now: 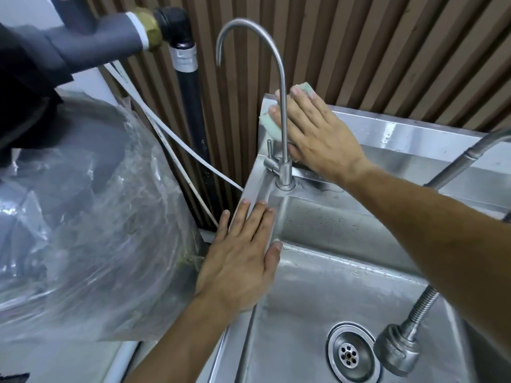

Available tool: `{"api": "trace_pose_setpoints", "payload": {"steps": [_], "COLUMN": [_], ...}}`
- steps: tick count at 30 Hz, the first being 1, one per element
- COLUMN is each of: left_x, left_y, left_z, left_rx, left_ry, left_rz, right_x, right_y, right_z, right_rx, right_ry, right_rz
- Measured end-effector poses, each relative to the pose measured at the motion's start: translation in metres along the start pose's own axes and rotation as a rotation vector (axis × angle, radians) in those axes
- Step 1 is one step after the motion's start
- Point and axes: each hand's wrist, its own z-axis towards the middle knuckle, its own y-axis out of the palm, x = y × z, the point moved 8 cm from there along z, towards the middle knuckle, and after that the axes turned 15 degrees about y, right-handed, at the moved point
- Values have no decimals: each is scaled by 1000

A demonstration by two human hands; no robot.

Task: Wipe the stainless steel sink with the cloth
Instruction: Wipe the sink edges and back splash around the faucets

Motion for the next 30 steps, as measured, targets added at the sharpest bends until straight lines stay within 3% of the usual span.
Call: {"api": "trace_pose_setpoints", "payload": {"steps": [5, 10, 12, 18, 20, 23, 30], "left_x": [3, 0, 0, 0, 0, 1, 2], "left_y": [1, 1, 2, 6, 6, 3, 4], "left_z": [-3, -1, -1, -2, -3, -2, -3], "left_rx": [3, 50, 63, 57, 63, 57, 15], "left_ry": [-1, -2, 6, 11, 3, -3, -13], "left_rz": [8, -6, -4, -5, 4, 18, 29], "right_x": [5, -10, -13, 33, 44, 35, -13], "right_y": [3, -2, 0, -6, -9, -10, -4], "right_z": [-23, 24, 23, -64, -74, -44, 18], "right_rx": [-31, 25, 32, 70, 88, 65, -23], "right_ry": [188, -45, -44, 534, 620, 482, -233], "right_rz": [83, 48, 50, 287, 321, 306, 84]}}
